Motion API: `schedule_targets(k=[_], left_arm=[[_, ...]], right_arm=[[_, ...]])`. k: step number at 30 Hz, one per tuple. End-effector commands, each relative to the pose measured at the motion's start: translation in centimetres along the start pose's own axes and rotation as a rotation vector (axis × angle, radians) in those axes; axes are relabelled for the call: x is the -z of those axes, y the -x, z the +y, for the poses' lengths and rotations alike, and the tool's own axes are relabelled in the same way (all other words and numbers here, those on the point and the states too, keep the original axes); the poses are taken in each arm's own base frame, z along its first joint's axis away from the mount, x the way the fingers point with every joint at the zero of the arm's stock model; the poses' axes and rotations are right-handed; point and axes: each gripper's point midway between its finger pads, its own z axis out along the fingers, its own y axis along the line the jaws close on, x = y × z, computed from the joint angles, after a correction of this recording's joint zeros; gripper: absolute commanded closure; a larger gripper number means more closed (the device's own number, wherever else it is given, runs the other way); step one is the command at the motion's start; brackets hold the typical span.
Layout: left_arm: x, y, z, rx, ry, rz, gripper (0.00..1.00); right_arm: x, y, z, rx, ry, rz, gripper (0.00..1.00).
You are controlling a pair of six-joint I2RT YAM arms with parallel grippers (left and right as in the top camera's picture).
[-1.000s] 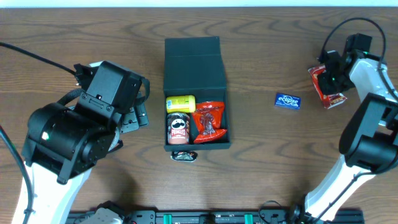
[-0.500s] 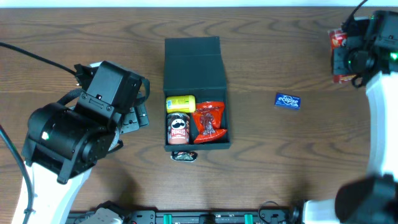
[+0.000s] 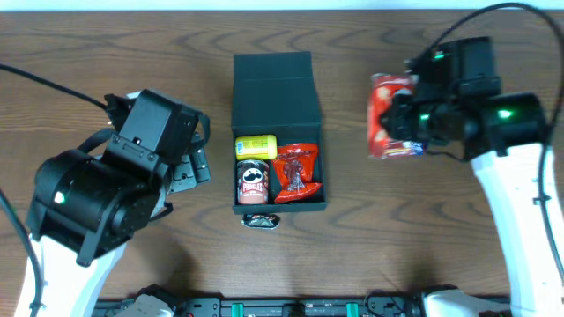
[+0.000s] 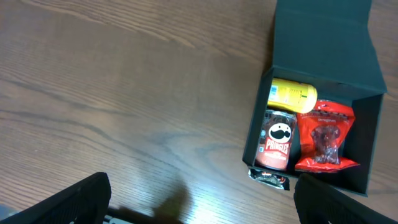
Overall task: Pack container
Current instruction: 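Carry the Hello Panda box into the box beside the HACKS bag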
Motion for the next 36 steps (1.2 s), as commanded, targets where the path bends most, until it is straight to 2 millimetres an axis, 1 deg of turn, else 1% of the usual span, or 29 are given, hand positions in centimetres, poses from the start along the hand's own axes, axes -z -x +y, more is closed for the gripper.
schedule_targets(k=[1, 5, 7, 8, 10, 14, 20, 22, 24, 26, 32, 36], left_arm=[[0.7, -0.9, 1.1, 0.002, 0.006, 0.012, 0.05], [1.0, -1.2, 1.0, 0.006, -0.019, 0.016, 0.05], [1.1, -1.2, 1.0, 0.006, -0.018, 0.017, 0.05], [1.1, -1.2, 1.0, 0.006, -0.019, 0.017, 0.05], [1.1, -1.3, 0.9, 0.007, -0.023, 0.018, 0.05], [1.1, -1.5, 0.7, 0.005, -0.036, 0.030, 0.05], [1.1, -1.6, 0.8, -0.004, -0.035, 0.037, 0.05], [1.1, -1.7, 0.8, -0.006, -0.032, 0.040, 0.05], [1.1, -1.8, 0.9, -0.008, -0.028, 0.045, 0.05], [1.1, -1.9, 1.0, -0.010, -0.026, 0.048, 0.05], [1.1, -1.9, 1.0, -0.024, -0.027, 0.047, 0.05], [1.1, -1.9, 1.0, -0.024, -0.027, 0.047, 0.05]], right_arm=[[-1.0, -1.5, 2.9, -0.021, 0.035, 0.047, 0.99], [-3.2, -3.2, 4.7, -0.032, -0.014, 0.101, 0.99], [-5.2, -4.6, 5.8, -0.021, -0.030, 0.163, 0.99], [-5.8, -4.8, 5.9, -0.025, -0.047, 0.174, 0.98], [-8.2, -5.6, 5.6, -0.064, -0.145, 0.193, 0.99], [-11.7, -7.3, 5.6, -0.085, -0.233, 0.260, 0.99], [-16.9, -9.5, 5.9, -0.092, -0.295, 0.339, 0.99], [-18.2, -10.2, 5.8, -0.089, -0.311, 0.364, 0.99], [-19.2, -11.0, 5.7, -0.079, -0.332, 0.390, 0.99], [-19.7, -11.5, 5.6, -0.069, -0.346, 0.404, 0.99], [-19.8, -10.9, 4.6, -0.041, -0.399, 0.363, 0.99], [-19.9, -10.6, 4.5, -0.014, -0.402, 0.350, 0.99]])
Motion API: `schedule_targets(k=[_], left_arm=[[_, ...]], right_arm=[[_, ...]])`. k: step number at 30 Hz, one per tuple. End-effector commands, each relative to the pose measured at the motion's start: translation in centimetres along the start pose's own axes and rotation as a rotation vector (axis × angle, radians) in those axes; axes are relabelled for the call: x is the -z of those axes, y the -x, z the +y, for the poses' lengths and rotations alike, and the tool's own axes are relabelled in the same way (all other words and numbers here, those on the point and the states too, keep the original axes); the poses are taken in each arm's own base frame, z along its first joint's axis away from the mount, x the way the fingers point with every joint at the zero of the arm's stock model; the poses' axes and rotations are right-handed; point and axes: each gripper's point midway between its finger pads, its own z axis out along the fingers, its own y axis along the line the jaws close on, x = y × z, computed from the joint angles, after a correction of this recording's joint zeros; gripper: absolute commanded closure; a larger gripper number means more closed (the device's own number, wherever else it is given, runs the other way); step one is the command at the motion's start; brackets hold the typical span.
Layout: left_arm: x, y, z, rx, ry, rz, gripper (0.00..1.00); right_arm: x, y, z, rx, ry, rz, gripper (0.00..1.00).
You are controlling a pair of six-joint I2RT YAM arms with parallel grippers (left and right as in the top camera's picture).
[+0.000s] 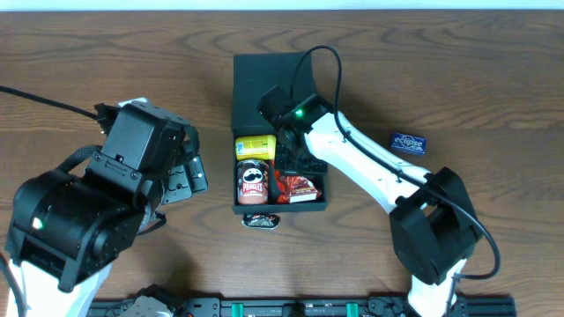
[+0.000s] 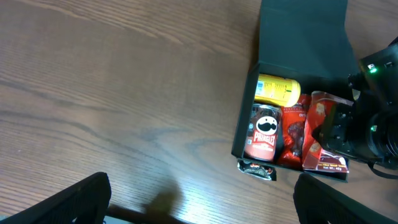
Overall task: Pack container
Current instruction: 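Carry the Hello Panda box into the box beside the HACKS bag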
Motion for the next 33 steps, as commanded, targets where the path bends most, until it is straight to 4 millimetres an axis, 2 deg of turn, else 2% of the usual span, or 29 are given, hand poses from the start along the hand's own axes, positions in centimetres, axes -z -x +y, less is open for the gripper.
schedule_targets(k=[1, 2, 3, 4, 5, 8, 10, 13, 16, 20, 24, 26, 30, 33], left_arm=[[0.1, -1.2, 1.0, -0.031, 0.035, 0.047, 0.05], [0.1, -1.2, 1.0, -0.031, 0.035, 0.047, 0.05], [0.1, -1.2, 1.0, -0.031, 0.035, 0.047, 0.05], [0.1, -1.2, 1.0, -0.031, 0.035, 0.047, 0.05], [0.1, -1.2, 1.0, -0.031, 0.035, 0.047, 0.05], [0.1, -1.2, 1.0, -0.031, 0.035, 0.047, 0.05], [0.1, -1.2, 1.0, -0.031, 0.035, 0.047, 0.05], [0.1, -1.2, 1.0, -0.032, 0.035, 0.047, 0.05], [0.1, -1.2, 1.0, -0.035, 0.035, 0.047, 0.05], [0.1, -1.2, 1.0, -0.035, 0.035, 0.047, 0.05], [0.1, -1.2, 1.0, -0.035, 0.035, 0.047, 0.05], [0.1, -1.1, 1.0, -0.035, 0.037, 0.045, 0.05], [0.1, -1.2, 1.0, -0.035, 0.037, 0.045, 0.05], [0.1, -1.2, 1.1, -0.035, 0.038, 0.047, 0.05]], right_arm=[[-0.7, 0.3, -0.2, 0.034, -0.040, -0.025, 0.99], [-0.7, 0.4, -0.2, 0.052, -0.037, -0.028, 0.96], [-0.7, 0.4, -0.1, 0.058, -0.037, -0.027, 0.85], [-0.7, 0.2, -0.1, 0.066, -0.039, -0.024, 0.62], [-0.7, 0.1, -0.1, 0.072, -0.040, -0.023, 0.45], [-0.7, 0.0, 0.1, 0.103, -0.039, -0.026, 0.12], [-0.7, 0.0, 0.1, 0.104, -0.041, -0.024, 0.01], [-0.2, 0.0, 0.0, 0.129, -0.038, -0.033, 0.01], [1.5, 0.1, -0.4, 0.131, -0.034, -0.069, 0.01], [5.4, 0.2, -0.2, 0.179, 0.038, -0.148, 0.01], [10.2, -0.8, 0.4, 0.292, 0.157, -0.222, 0.01], [12.1, -1.8, 1.4, 0.403, 0.252, -0.235, 0.01], [15.5, -5.8, 5.9, 0.751, 0.586, -0.196, 0.01], [16.1, -7.2, 7.0, 0.839, 0.708, -0.161, 0.01]])
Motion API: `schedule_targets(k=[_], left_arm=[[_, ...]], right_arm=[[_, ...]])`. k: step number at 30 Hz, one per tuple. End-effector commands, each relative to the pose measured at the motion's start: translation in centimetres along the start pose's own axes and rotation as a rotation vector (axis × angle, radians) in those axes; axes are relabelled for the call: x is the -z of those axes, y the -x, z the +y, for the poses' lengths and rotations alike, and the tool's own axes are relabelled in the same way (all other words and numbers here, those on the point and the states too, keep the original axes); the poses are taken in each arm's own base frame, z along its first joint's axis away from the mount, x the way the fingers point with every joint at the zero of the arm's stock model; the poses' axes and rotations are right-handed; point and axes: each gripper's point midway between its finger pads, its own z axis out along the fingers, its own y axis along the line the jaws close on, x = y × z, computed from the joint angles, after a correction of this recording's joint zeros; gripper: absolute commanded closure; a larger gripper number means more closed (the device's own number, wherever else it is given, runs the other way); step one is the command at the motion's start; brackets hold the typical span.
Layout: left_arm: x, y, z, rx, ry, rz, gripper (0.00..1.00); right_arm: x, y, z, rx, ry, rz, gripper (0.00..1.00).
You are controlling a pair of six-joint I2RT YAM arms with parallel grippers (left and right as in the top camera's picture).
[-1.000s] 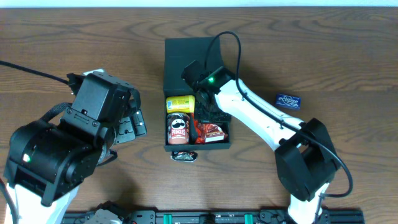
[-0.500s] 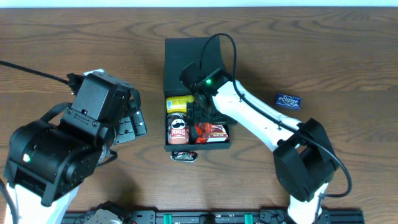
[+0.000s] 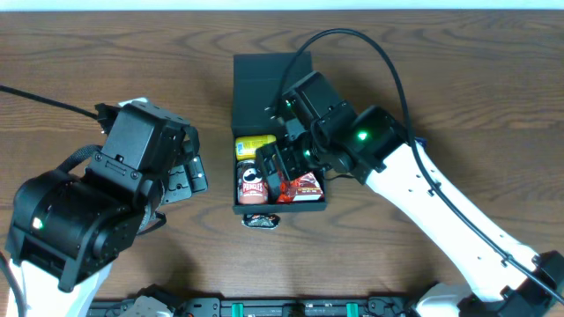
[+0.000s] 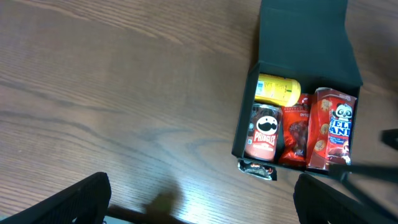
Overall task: Pack container
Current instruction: 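Carry the Hello Panda box into the box beside the HACKS bag, then release the Hello Panda box and withdraw the right gripper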
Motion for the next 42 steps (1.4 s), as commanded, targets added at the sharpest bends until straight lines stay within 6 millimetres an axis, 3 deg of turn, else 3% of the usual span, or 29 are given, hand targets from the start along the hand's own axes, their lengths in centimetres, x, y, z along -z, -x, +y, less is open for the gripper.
schedule_targets(k=[1, 6, 10, 14, 19, 25, 32, 36, 42], left_arm=[[0.1, -1.2, 1.1, -0.033, 0.040, 0.049, 0.05], [0.2, -1.3, 1.4, -0.060, 0.052, 0.050, 0.05], [0.8, -0.9, 2.5, -0.051, 0.077, -0.002, 0.05], [2.1, -0.8, 3.8, -0.031, 0.082, -0.069, 0.05], [3.2, -1.1, 4.5, -0.010, 0.056, -0.103, 0.05], [3.2, -1.1, 4.5, -0.006, 0.054, -0.105, 0.05], [3.2, -1.1, 4.5, -0.005, 0.054, -0.104, 0.05], [3.2, -1.1, 4.5, 0.011, 0.052, -0.104, 0.05], [3.2, -1.2, 4.5, 0.013, 0.050, -0.103, 0.05]], right_arm=[[-0.3, -1.4, 3.7, 0.184, 0.262, 0.056, 0.01], [-1.7, -3.3, 3.6, 0.203, 0.448, 0.079, 0.01], [-3.5, -4.9, 1.1, 0.127, 0.528, 0.078, 0.01], [-3.9, -5.7, -0.6, 0.116, 0.599, 0.042, 0.01], [-3.8, -6.0, -0.9, 0.153, 0.725, -0.045, 0.01], [-4.9, -7.3, -2.5, 0.114, 0.721, -0.056, 0.01], [-5.6, -7.6, -3.8, 0.118, 0.701, -0.095, 0.01], [-7.7, -8.2, -5.6, 0.030, 0.607, -0.049, 0.01], [-9.2, -8.8, -6.5, -0.020, 0.590, -0.014, 0.01]])
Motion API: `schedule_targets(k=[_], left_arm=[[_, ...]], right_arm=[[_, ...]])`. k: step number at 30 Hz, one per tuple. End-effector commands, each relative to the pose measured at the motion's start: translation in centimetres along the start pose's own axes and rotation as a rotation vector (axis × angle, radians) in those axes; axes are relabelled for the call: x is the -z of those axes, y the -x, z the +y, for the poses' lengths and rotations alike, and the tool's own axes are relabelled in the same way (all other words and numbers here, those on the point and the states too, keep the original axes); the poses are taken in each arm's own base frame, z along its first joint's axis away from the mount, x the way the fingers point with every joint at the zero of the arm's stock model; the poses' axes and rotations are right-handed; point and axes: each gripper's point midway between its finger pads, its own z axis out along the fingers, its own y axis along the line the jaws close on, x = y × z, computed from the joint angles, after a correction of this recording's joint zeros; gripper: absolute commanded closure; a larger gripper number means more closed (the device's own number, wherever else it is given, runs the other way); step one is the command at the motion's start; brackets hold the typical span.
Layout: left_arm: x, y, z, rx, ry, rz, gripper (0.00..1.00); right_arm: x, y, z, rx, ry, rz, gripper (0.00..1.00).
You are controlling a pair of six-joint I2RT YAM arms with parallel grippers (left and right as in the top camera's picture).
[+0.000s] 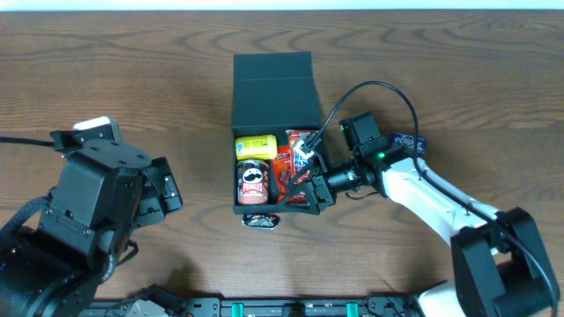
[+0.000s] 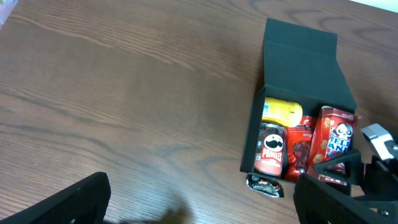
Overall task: Pack container
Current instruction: 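Release the Hello Panda box and withdraw the right gripper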
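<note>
The black box (image 1: 275, 104) stands mid-table with its lid folded back. Inside are a yellow tub (image 1: 256, 145), a Pringles can (image 1: 252, 182), a red snack bag (image 1: 284, 173) and a red Hello Panda box (image 1: 302, 148) along the right wall. My right gripper (image 1: 298, 181) reaches into the box's right side from the right, low over the red bag and Panda box, and looks open with nothing held. Far to the left, my left gripper (image 2: 199, 202) is open over bare wood, its fingers (image 2: 62, 199) wide apart.
A small black wrapper (image 1: 261, 221) lies on the table just in front of the box. A blue gum pack (image 1: 408, 140) sits to the right, partly under my right arm. The left arm's bulk fills the lower left of the overhead view.
My right gripper was above the box and now reaches in low from the right. The left arm has pulled back toward the lower left. The Panda box stays in the box.
At first my right gripper held the Hello Panda box at the table's right side, over the gum pack. Then it was inside the black box with the Panda box. Then the Panda box lay beside the red bag, and it remains there now.
</note>
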Motion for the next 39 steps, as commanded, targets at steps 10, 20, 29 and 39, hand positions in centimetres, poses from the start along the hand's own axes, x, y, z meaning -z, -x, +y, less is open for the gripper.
schedule_targets(k=[10, 20, 29, 39], left_arm=[[0.1, -1.3, 1.3, -0.021, 0.053, 0.050, 0.05], [0.1, -1.3, 1.3, -0.021, 0.052, 0.050, 0.05], [0.1, -1.3, 1.2, -0.019, 0.048, 0.053, 0.05], [0.1, -1.4, 1.1, -0.020, 0.044, 0.057, 0.05]], right_arm=[[-0.3, -0.6, -2.3, -0.123, -0.025, 0.005, 0.01], [3.6, 3.6, 3.8, 0.017, 0.010, -0.134, 0.01], [4.5, 7.3, 5.2, 0.065, 0.040, -0.237, 0.01], [2.2, 7.3, 0.2, -0.034, 0.094, -0.210, 0.01]])
